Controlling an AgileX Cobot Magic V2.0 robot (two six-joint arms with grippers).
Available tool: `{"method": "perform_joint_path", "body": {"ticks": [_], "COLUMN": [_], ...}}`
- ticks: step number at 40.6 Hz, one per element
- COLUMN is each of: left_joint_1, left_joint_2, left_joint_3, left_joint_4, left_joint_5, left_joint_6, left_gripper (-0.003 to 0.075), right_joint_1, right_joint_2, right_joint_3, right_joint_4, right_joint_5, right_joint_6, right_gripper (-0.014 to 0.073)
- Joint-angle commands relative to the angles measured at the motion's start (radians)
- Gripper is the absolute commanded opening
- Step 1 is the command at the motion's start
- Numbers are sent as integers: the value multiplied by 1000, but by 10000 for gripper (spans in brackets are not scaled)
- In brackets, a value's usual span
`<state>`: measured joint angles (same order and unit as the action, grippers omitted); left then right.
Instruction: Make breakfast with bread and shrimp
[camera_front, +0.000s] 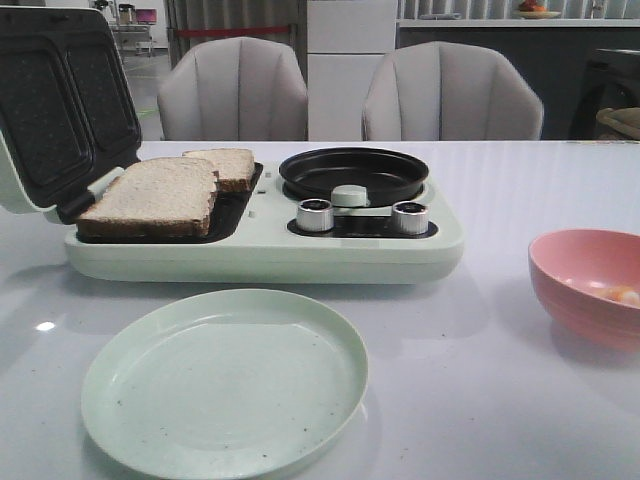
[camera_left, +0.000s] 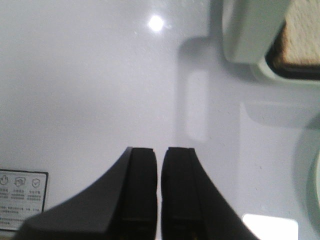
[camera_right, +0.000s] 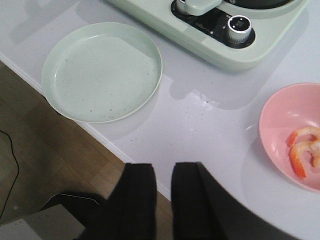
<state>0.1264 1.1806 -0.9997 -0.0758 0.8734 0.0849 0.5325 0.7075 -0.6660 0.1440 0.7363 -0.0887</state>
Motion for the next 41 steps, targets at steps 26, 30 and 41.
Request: {"method": "perform_joint_path", "body": {"ticks": [26,30,41], "left_joint_1": [162,162,141], "left_joint_2": [431,487,533], "left_joint_3": [-376,-431,-481], "left_joint_4": [-356,-439,-765], "left_joint_5": [-280,-254,-151], "left_joint_6": [99,141,428], "left_gripper": [98,98,98], "right_joint_1": [1,1,1], "right_joint_2": [-4,-4,-4], "right_joint_3": [-26,-26,-26], "right_joint_4": [1,1,1], "right_joint_5": [-70,-70,-70], "right_joint_6": [-3,-3,-3], "right_gripper": [241,241,241]}}
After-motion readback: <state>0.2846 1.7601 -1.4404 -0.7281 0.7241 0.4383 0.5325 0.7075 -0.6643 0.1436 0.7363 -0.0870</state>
